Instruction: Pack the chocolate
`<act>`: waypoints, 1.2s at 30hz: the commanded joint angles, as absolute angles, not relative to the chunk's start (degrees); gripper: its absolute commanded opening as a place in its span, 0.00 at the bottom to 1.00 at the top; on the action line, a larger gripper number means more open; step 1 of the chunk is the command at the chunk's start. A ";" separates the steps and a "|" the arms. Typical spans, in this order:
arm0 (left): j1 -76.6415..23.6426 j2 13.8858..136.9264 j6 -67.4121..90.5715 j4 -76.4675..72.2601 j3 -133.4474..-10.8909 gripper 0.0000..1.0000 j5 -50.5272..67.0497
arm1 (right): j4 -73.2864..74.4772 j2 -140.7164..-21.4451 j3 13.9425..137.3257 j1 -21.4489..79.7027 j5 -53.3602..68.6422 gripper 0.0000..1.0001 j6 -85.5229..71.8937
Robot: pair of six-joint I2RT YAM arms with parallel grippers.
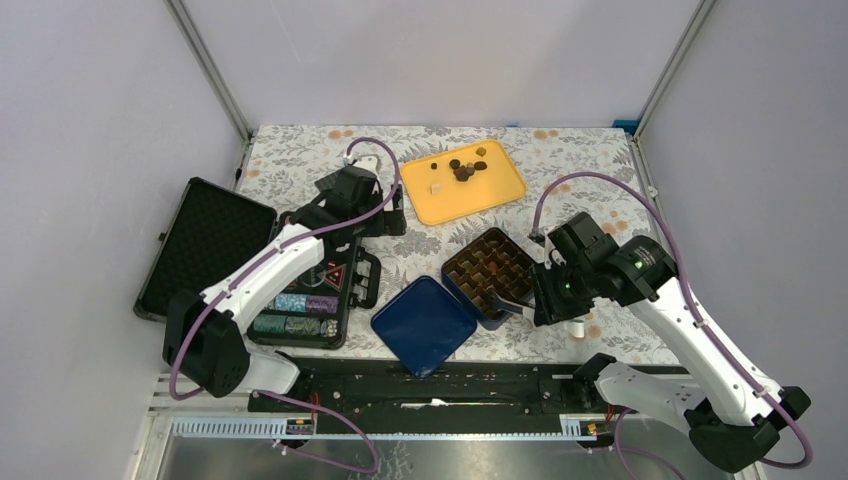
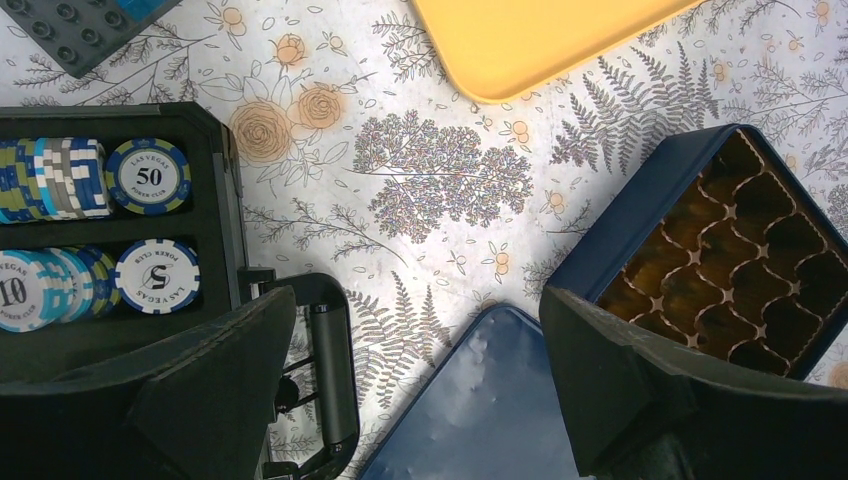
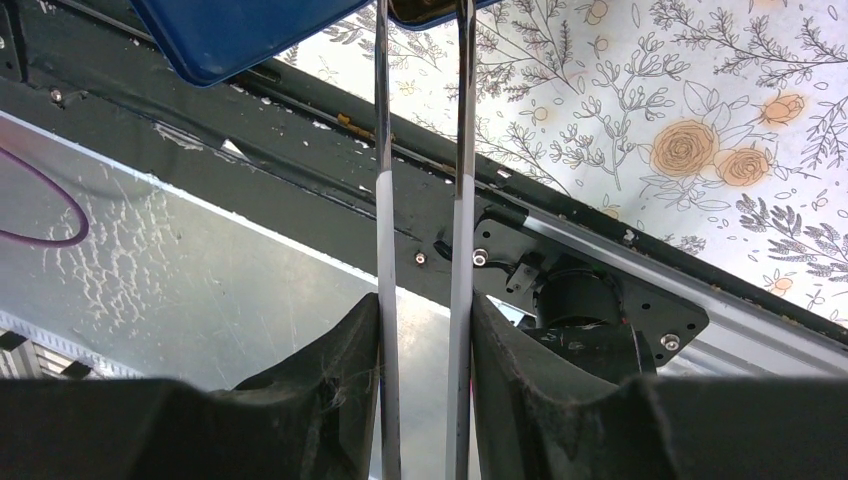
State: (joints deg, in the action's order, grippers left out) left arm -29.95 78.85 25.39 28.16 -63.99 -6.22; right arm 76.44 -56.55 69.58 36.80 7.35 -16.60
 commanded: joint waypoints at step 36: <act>-29.95 81.20 24.75 25.81 -64.71 0.99 -4.30 | 65.40 -65.43 88.49 37.27 -7.26 0.14 -17.06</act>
State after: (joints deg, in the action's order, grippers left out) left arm -29.95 81.82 25.02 27.46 -63.99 -4.32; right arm 75.48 -64.05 85.71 36.86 0.05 -15.57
